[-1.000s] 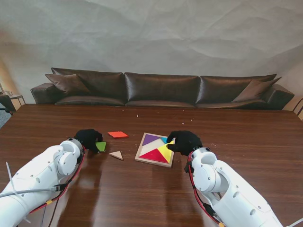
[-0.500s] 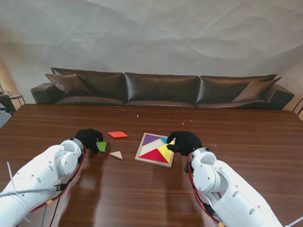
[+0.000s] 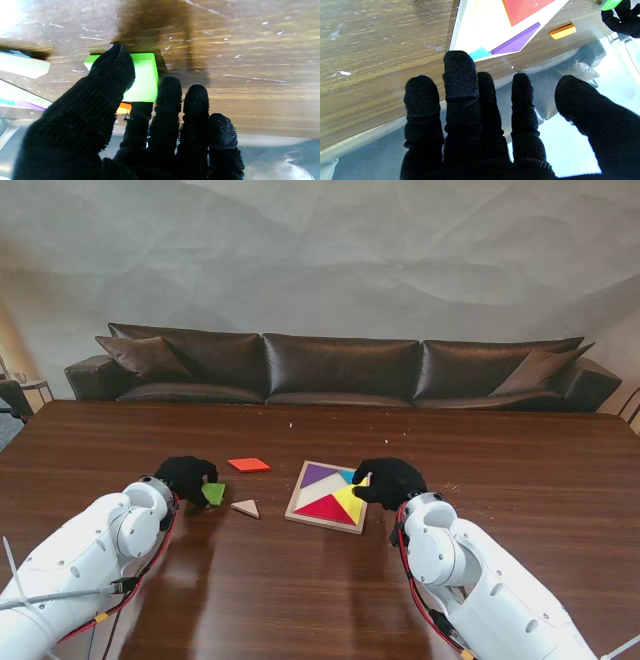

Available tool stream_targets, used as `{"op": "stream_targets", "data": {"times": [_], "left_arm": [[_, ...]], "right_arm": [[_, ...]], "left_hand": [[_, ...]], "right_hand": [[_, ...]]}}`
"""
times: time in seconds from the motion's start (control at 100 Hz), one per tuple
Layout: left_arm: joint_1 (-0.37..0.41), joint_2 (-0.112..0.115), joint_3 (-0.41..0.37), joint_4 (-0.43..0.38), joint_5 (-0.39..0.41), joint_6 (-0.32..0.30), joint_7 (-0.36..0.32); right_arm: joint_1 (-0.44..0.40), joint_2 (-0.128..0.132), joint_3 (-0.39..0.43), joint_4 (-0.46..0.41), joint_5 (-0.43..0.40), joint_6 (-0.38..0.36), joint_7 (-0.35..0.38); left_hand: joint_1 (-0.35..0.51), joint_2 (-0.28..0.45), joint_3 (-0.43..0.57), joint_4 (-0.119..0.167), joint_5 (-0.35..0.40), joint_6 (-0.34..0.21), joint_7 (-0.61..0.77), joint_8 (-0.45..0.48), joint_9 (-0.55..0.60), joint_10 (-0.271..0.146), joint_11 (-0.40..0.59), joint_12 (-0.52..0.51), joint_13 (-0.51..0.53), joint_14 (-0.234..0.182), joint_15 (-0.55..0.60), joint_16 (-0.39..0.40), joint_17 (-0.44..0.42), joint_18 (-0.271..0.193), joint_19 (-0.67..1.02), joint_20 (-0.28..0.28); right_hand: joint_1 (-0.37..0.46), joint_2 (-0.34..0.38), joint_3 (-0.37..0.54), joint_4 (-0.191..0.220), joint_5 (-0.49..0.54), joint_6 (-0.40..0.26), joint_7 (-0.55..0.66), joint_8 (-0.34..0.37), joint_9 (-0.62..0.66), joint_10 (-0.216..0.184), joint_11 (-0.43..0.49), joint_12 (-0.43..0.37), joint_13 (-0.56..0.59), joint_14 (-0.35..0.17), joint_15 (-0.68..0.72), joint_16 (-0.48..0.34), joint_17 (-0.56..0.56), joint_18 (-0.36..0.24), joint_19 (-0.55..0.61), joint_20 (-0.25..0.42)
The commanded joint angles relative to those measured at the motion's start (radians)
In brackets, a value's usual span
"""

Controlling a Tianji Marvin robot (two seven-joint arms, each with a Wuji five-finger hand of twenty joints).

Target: Assemble the tangram pieces into a square

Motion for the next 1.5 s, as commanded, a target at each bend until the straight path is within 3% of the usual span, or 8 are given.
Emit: {"op": "stream_targets", "data": {"times": [0.0,0.16,0.36,0.89,1.2,1.49], "left_arm": [[0.015,0.002,-0.009,-0.011,0.006,-0.005,-0.021],[0.032,0.004,-0.035,-0.022,0.012,-0.026,-0.017],[0.043,0.004,-0.054,-0.026,0.004,-0.046,-0.019],[0.048,0.004,-0.066,-0.014,-0.01,-0.089,-0.02],[0.046,-0.003,-0.094,-0.019,-0.045,-0.114,-0.022],[0.055,-0.004,-0.144,-0.081,-0.08,-0.121,-0.078]], "right_arm": [[-0.001,-0.004,-0.003,0.003,0.002,0.0,0.017],[0.0,-0.004,-0.003,0.006,0.003,0.001,0.019],[0.002,-0.003,-0.004,0.01,0.005,0.002,0.023],[0.004,-0.001,-0.004,0.012,0.008,0.006,0.036],[0.004,-0.001,-0.003,0.019,0.007,0.002,0.031],[0.007,-0.002,-0.003,0.024,0.012,-0.006,0.031]], "left_hand": [[0.126,0.062,0.099,0.056,0.067,-0.095,0.746,0.111,0.029,-0.044,0.012,0.027,-0.021,0.015,-0.032,-0.023,-0.017,0.004,-0.008,-0.003],[0.135,0.056,0.102,0.057,0.069,-0.088,0.739,0.117,0.003,-0.039,0.038,0.075,-0.005,0.021,-0.049,-0.038,-0.007,0.0,-0.021,-0.017],[0.144,0.05,0.111,0.062,0.078,-0.069,0.736,0.116,-0.047,-0.036,0.106,0.18,0.018,0.039,-0.043,-0.037,0.026,0.034,-0.047,-0.049],[0.146,0.049,0.107,0.06,0.092,-0.067,0.733,0.106,-0.06,-0.024,0.133,0.204,0.04,0.046,-0.039,-0.03,0.056,0.032,-0.054,-0.064],[0.18,0.039,0.089,0.074,0.118,-0.041,0.718,0.087,-0.028,-0.057,0.109,0.171,0.174,0.034,-0.148,-0.017,0.22,0.033,-0.139,-0.18],[0.176,0.036,0.081,0.075,0.128,-0.051,0.71,0.084,0.005,-0.049,0.1,0.159,0.25,0.031,-0.167,-0.01,0.302,0.041,-0.152,-0.208]], "right_hand": [[-0.026,0.027,-0.003,0.024,0.019,0.003,0.011,-0.006,-0.038,0.019,0.018,-0.017,-0.017,0.008,0.016,-0.005,-0.125,0.005,0.02,0.0],[-0.026,0.03,-0.003,0.024,0.02,0.002,0.011,-0.006,-0.037,0.017,0.019,-0.017,-0.017,0.008,0.017,-0.005,-0.125,0.004,0.02,0.0],[-0.026,0.034,-0.002,0.025,0.021,0.005,0.012,-0.006,-0.037,0.018,0.018,-0.017,-0.018,0.008,0.017,-0.006,-0.125,0.005,0.02,-0.001],[-0.026,0.043,-0.001,0.026,0.02,0.004,0.012,-0.006,-0.039,0.022,0.019,-0.018,-0.018,0.007,0.018,-0.006,-0.125,0.004,0.022,-0.001],[-0.028,0.054,-0.001,0.027,0.015,0.006,0.012,-0.006,-0.037,0.023,0.02,-0.018,-0.016,0.009,0.019,-0.007,-0.124,0.003,0.023,-0.002],[-0.029,0.06,-0.003,0.028,0.013,0.008,0.015,-0.007,-0.037,0.022,0.021,-0.018,-0.016,0.009,0.018,-0.007,-0.122,0.003,0.024,-0.002]]}}
